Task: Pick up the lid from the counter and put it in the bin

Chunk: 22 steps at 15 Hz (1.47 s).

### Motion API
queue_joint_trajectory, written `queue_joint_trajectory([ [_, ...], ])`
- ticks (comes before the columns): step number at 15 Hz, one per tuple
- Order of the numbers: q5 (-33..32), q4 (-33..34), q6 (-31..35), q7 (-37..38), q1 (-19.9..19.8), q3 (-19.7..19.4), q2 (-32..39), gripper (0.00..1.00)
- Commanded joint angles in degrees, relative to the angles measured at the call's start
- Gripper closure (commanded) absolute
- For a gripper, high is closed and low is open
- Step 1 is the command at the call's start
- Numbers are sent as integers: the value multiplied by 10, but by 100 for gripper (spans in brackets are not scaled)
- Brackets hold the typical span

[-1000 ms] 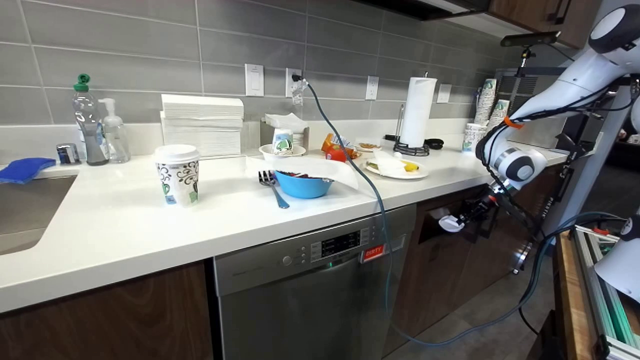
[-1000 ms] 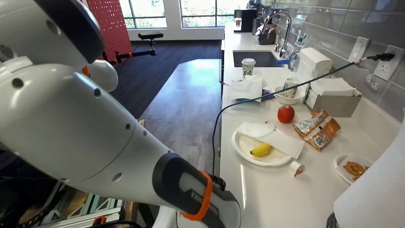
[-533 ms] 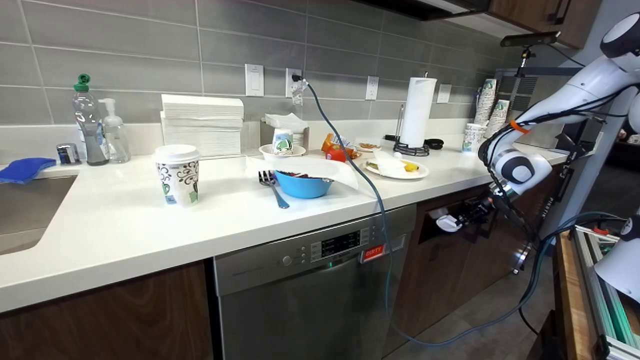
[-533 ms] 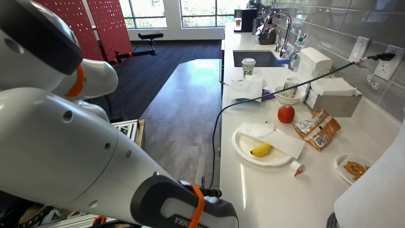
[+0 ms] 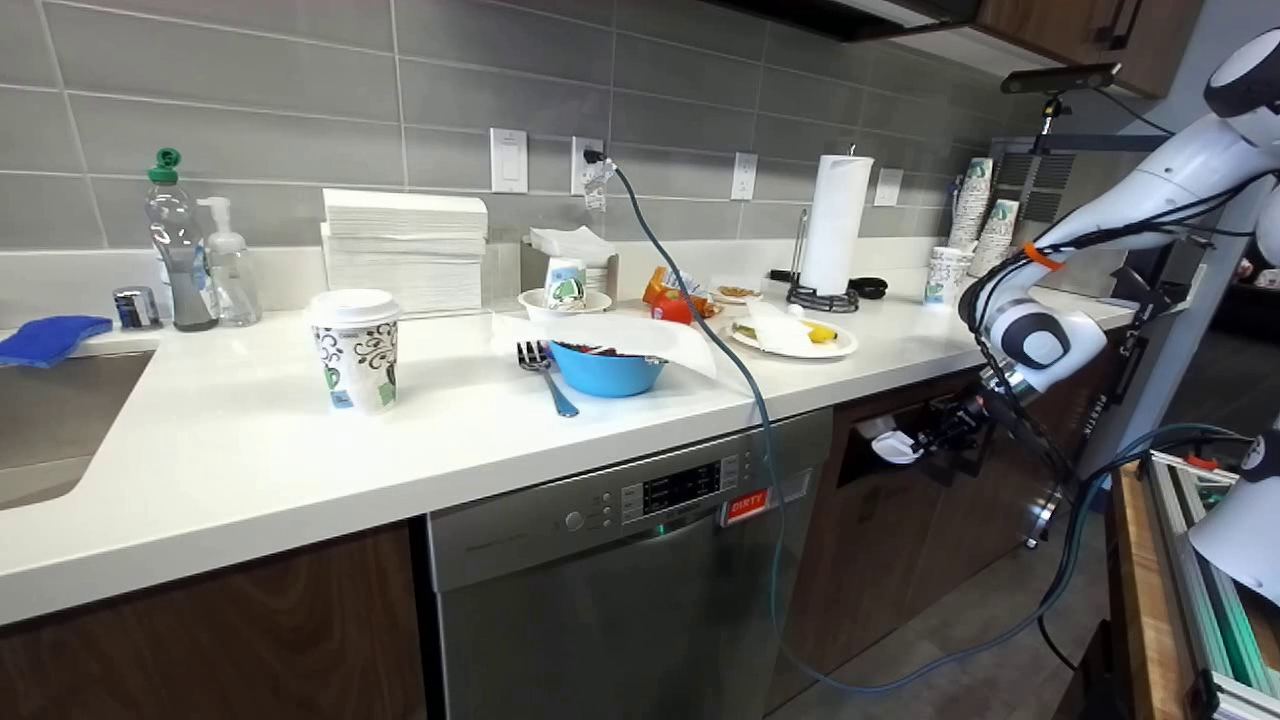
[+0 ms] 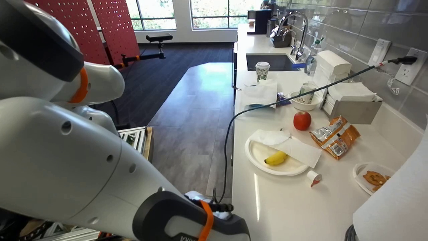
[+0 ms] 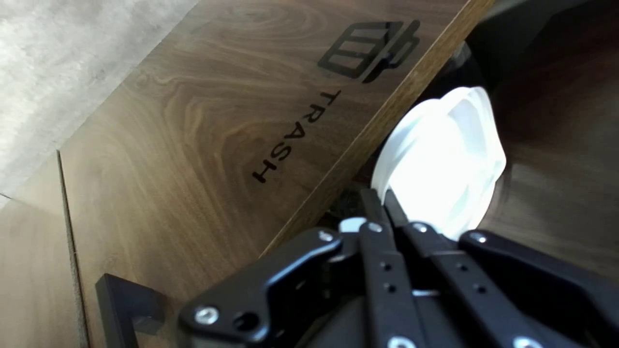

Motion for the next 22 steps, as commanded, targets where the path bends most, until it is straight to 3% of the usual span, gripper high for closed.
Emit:
queue_joint_trajectory([
  [1,63,45,53,-18,-7,42,43,99],
  [4,135,97,127,-24,-6,76,98,99],
  [8,167,160,172,8,10,90,150,99],
  [15,205,165,153,63,13,93,148,99],
  [22,189,163,123,62,10,85,159,99],
])
